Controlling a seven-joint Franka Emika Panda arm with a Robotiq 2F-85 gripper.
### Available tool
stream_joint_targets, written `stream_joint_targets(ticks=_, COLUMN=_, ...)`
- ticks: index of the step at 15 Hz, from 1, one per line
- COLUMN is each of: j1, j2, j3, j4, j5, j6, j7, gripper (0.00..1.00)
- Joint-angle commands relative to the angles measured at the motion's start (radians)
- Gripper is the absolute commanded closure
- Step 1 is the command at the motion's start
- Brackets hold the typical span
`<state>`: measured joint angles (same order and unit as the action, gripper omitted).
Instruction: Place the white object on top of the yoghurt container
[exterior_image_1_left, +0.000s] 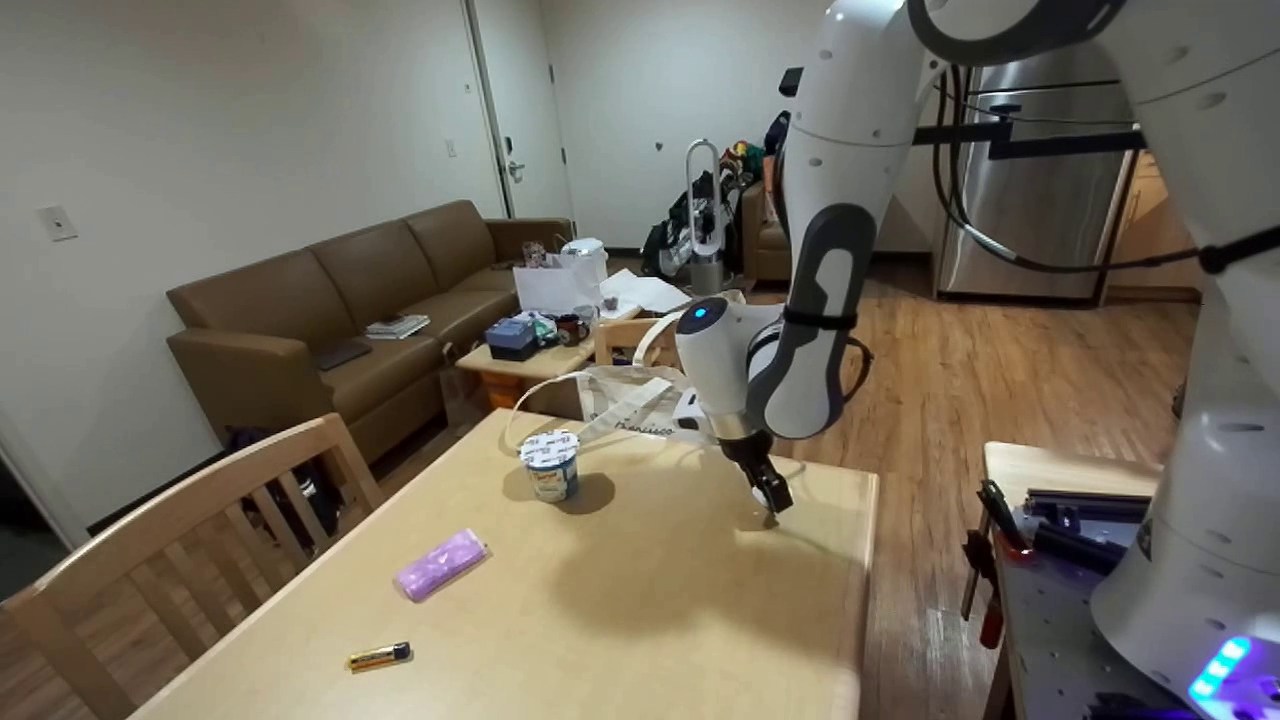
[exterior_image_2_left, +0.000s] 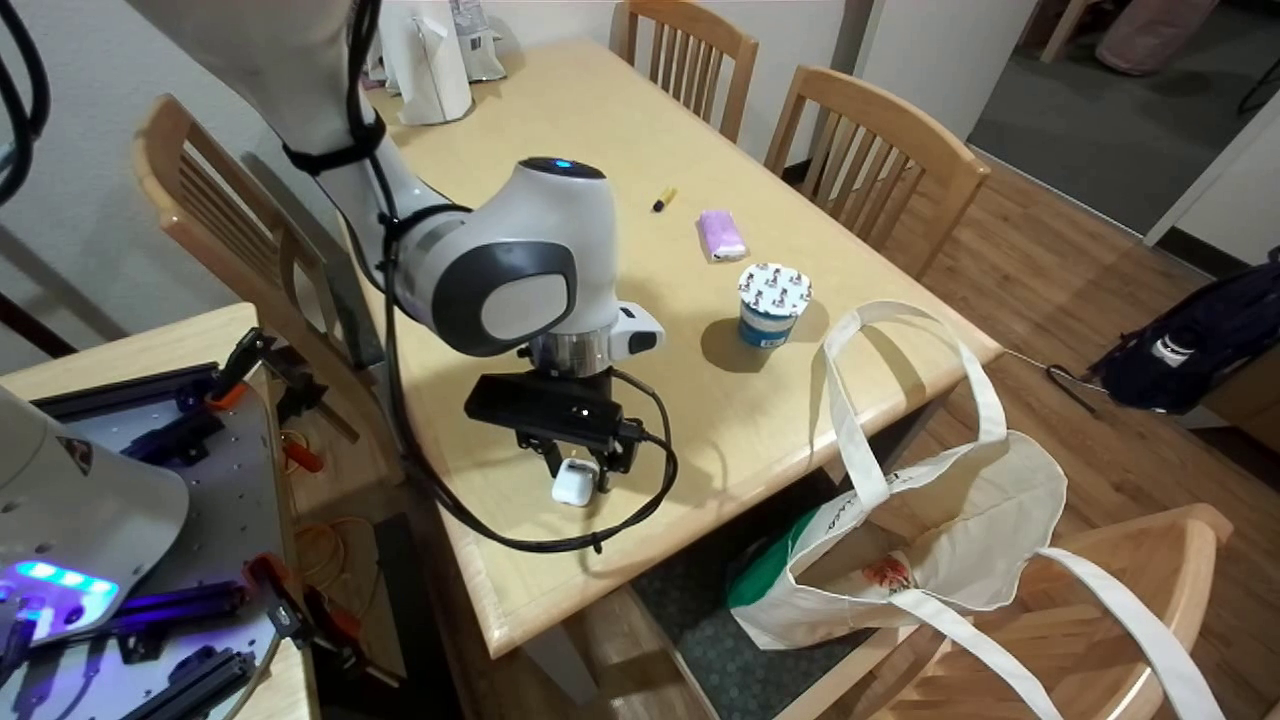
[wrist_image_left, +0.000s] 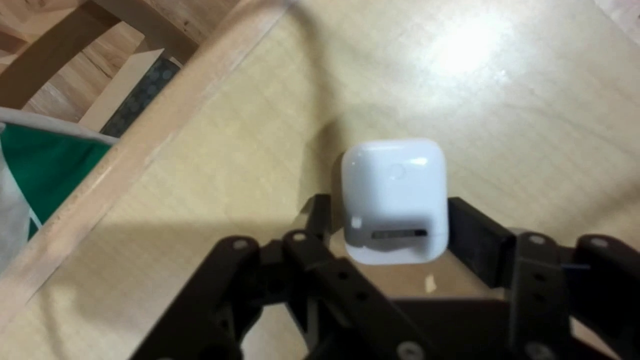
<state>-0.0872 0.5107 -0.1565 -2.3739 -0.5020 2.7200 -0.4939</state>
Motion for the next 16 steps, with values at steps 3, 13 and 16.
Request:
stream_joint_targets(ticks=3, j1=-0.057, j2=-0.019, j3=0.068, j4=0.007, j5=0.041, j6=-0.062, j7=-0.065, gripper=0.73)
stream_joint_targets(ticks=13, j1=-0.353, j2=-0.263, j3=0.35, j4=-0.043, j5=0.674, j6=-0.116, j7=-0.456, gripper=0.77)
stream_joint_targets(ticks=16, j1=-0.347, j2=-0.384, j3=0.345, j4=-0.058, j5=0.93, j6=-0.133, j7=-0.577, gripper=0.77)
